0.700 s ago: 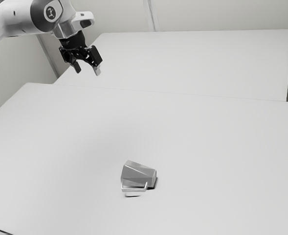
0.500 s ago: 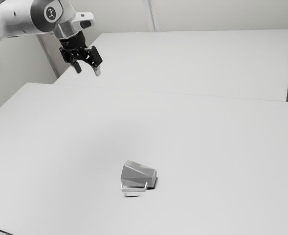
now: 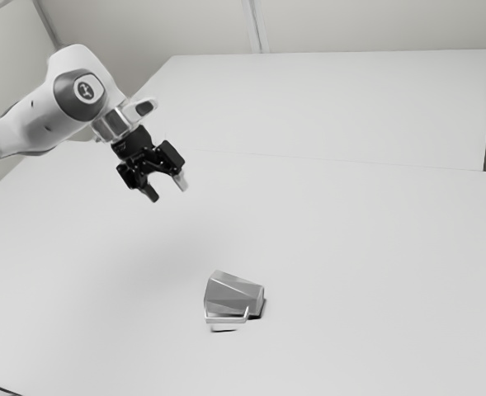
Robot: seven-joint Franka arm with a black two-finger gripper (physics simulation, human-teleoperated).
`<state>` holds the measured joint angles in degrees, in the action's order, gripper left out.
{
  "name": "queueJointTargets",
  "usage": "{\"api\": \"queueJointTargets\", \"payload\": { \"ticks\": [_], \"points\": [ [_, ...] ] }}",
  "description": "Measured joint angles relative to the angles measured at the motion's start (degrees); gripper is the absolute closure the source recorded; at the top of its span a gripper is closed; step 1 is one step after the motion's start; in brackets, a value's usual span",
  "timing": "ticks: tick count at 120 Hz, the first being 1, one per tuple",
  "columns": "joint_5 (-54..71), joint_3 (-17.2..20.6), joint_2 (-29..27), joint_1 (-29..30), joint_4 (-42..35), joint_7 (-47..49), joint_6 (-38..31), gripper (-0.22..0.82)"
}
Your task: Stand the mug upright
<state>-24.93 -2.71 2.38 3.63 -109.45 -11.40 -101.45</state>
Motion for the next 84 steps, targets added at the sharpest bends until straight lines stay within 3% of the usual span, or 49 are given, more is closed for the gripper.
{"api": "queueJointTargets", "payload": {
  "ticks": [47, 84],
  "points": [
    [-21.7, 0.5, -3.7, 0.5, -20.9, -6.9, -12.9, 0.0],
    [-35.6, 1.3, 0.2, -0.9, -27.6, -19.8, -15.3, 0.0]
  ]
}}
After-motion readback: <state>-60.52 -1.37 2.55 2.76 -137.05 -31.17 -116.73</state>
